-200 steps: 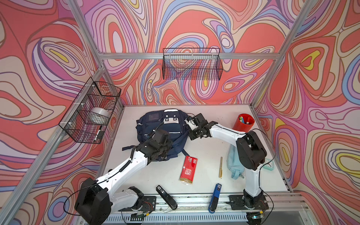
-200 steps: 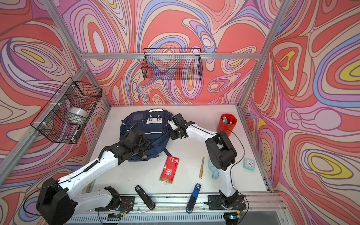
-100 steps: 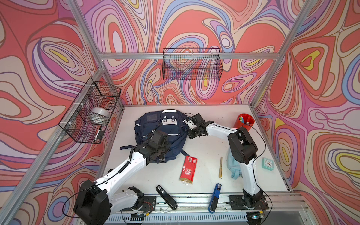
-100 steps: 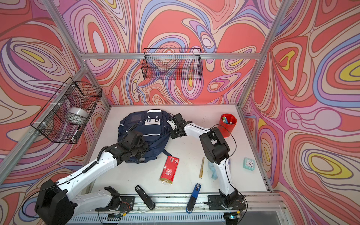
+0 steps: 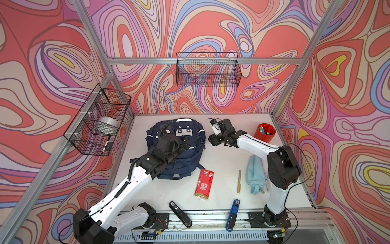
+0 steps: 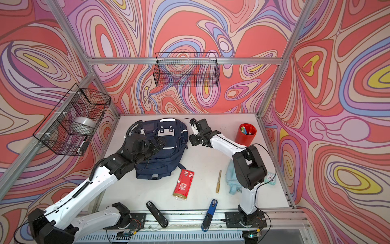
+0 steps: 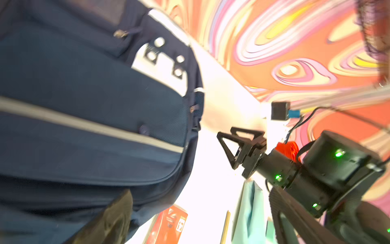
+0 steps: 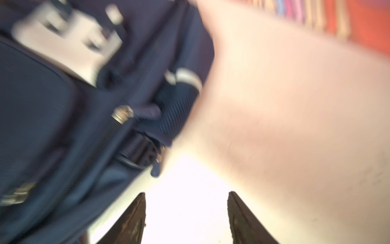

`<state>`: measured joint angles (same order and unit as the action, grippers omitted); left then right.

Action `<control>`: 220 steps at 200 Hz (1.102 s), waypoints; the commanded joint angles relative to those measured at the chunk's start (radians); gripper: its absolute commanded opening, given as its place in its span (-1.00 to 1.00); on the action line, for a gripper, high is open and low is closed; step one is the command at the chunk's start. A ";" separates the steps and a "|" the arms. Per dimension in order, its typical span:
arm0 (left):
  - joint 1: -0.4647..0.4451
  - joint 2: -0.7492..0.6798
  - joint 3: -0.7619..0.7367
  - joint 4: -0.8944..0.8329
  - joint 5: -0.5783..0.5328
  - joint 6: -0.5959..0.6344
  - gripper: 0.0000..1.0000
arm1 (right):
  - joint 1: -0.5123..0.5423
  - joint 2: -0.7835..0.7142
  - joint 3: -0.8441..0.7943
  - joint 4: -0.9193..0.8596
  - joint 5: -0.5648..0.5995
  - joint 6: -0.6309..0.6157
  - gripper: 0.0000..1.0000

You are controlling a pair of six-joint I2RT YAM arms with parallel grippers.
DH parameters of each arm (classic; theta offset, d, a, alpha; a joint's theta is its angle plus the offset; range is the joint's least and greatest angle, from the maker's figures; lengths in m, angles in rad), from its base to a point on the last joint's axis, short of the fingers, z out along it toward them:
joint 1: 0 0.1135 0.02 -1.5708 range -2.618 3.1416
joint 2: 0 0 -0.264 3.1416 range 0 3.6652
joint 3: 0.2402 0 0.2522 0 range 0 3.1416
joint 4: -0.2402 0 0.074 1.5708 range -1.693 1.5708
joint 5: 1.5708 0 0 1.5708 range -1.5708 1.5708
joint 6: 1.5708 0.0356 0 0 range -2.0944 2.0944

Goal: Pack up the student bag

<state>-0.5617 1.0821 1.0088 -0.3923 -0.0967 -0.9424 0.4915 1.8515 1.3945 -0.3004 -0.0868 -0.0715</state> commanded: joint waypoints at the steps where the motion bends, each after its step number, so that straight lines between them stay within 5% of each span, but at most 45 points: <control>1: 0.034 0.059 0.073 0.009 0.069 0.232 0.91 | 0.003 0.026 0.053 0.017 -0.048 -0.171 0.34; 36: 0.128 0.195 0.120 -0.003 0.209 0.366 0.80 | 0.002 0.134 0.151 0.026 -0.056 -0.340 0.33; 48: 0.217 0.220 0.088 0.073 0.363 0.366 0.98 | 0.000 0.161 0.189 -0.007 -0.108 -0.386 0.37; 65: 0.320 0.254 0.066 0.119 0.418 0.336 1.00 | -0.006 0.196 0.231 -0.045 -0.141 -0.442 0.43; 99: 0.366 0.313 0.110 -0.001 0.249 0.498 1.00 | -0.010 0.285 0.376 -0.205 -0.215 -0.524 0.37; 143: 0.392 0.439 0.121 0.074 0.447 0.566 0.89 | -0.011 0.397 0.502 -0.329 -0.255 -0.560 0.33; 220: 0.296 0.673 0.238 -0.034 0.193 0.666 0.79 | -0.014 0.478 0.498 -0.203 -0.311 -0.589 0.16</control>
<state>-0.2668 1.7252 1.2446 -0.3805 0.1684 -0.3161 0.4828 2.2829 1.8683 -0.5388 -0.3832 -0.6281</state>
